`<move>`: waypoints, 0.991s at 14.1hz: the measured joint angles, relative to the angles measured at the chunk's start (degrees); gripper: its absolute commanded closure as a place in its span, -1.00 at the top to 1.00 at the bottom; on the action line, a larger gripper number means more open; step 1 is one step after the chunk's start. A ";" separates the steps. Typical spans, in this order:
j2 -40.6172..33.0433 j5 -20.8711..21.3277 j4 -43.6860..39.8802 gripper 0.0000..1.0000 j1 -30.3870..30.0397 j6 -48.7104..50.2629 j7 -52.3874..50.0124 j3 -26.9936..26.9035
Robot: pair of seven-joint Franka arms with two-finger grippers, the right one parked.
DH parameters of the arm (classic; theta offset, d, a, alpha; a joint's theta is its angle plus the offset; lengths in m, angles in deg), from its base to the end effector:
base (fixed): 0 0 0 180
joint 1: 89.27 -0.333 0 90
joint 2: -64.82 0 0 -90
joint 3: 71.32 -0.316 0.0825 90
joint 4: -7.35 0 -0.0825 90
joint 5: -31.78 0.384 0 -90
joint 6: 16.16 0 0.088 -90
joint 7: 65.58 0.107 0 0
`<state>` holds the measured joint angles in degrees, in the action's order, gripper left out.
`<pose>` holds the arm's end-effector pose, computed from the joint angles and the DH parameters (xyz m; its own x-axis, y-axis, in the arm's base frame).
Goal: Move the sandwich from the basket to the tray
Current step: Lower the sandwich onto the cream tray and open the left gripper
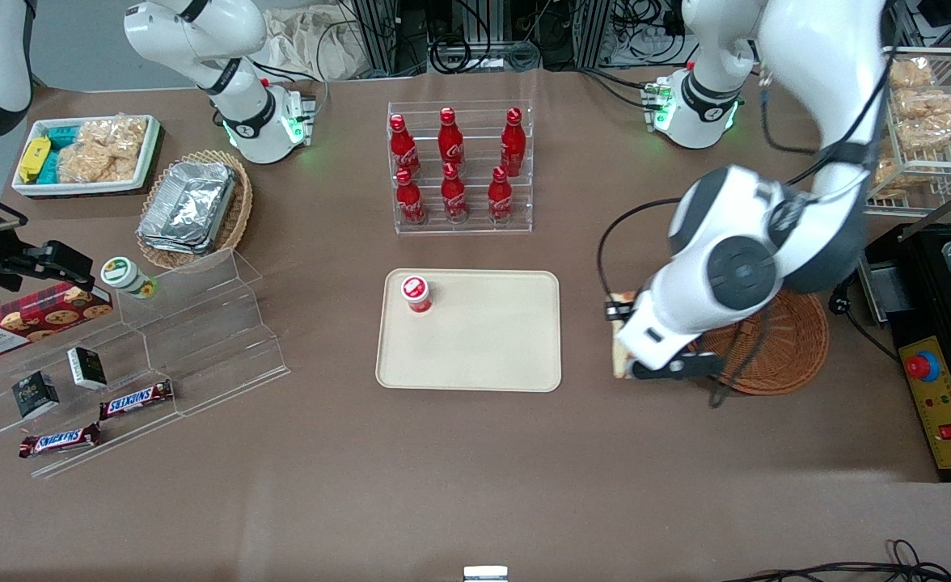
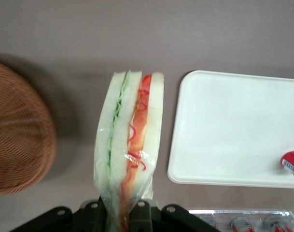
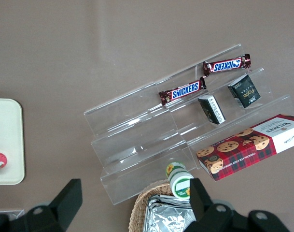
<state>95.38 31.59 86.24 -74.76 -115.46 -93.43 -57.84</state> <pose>0.6211 -0.2967 0.4002 0.9794 0.0166 -0.2011 0.0234 -0.9992 0.0313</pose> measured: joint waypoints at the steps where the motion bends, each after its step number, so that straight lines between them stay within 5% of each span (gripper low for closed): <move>1: 2.94 0.02 -1.96 -1.00 1.52 -0.36 0.00 0.01; 10: 18.26 2.79 -7.57 -0.96 10.15 -9.64 -3.03 0.03; 12: 19.22 3.22 -7.48 -0.08 11.06 -10.38 -5.13 0.03; 13: 19.32 3.26 -7.41 0.80 11.25 -10.56 -6.15 0.03; 14: 19.27 3.28 -7.43 1.00 11.28 -10.66 -7.12 0.03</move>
<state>114.66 34.87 78.81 -63.47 -126.12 -100.55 -57.81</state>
